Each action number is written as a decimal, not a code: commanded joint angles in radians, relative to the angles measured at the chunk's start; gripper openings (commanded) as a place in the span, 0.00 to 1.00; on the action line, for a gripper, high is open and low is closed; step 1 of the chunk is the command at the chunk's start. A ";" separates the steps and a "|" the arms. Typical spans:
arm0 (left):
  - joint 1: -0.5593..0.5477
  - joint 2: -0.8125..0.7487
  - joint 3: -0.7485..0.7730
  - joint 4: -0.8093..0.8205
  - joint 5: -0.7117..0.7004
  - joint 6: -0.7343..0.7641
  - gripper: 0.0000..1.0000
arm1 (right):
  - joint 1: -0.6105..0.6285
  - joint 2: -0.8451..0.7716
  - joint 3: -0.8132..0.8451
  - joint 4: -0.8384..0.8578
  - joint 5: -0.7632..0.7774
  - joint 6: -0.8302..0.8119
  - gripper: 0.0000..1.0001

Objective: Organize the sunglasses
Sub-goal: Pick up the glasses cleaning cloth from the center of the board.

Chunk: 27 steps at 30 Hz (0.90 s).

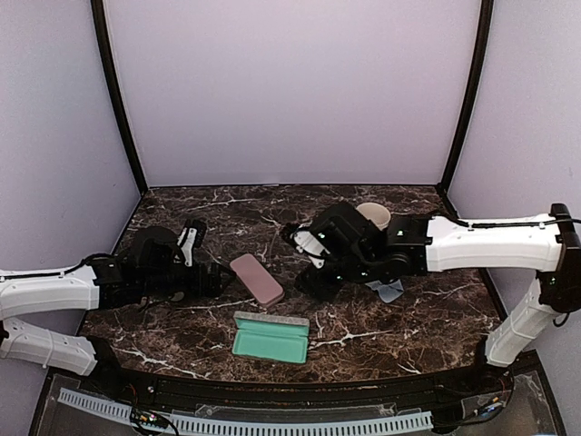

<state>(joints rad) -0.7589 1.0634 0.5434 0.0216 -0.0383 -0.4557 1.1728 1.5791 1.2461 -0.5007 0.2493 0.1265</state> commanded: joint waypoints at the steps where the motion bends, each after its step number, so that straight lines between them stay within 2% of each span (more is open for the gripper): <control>1: 0.006 0.007 0.034 0.045 0.023 0.017 0.95 | -0.117 -0.109 -0.148 0.056 0.003 0.191 0.66; 8: 0.005 0.024 0.032 0.061 0.043 0.014 0.94 | -0.320 -0.216 -0.346 -0.003 0.078 0.319 0.60; 13: 0.005 0.037 0.033 0.077 0.061 0.010 0.94 | -0.434 -0.240 -0.459 0.026 0.081 0.345 0.54; 27: 0.006 0.056 0.030 0.095 0.094 -0.001 0.93 | -0.470 -0.106 -0.523 0.133 0.001 0.326 0.42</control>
<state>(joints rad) -0.7589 1.1229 0.5552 0.0891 0.0425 -0.4530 0.7116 1.4525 0.7429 -0.4328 0.2852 0.4511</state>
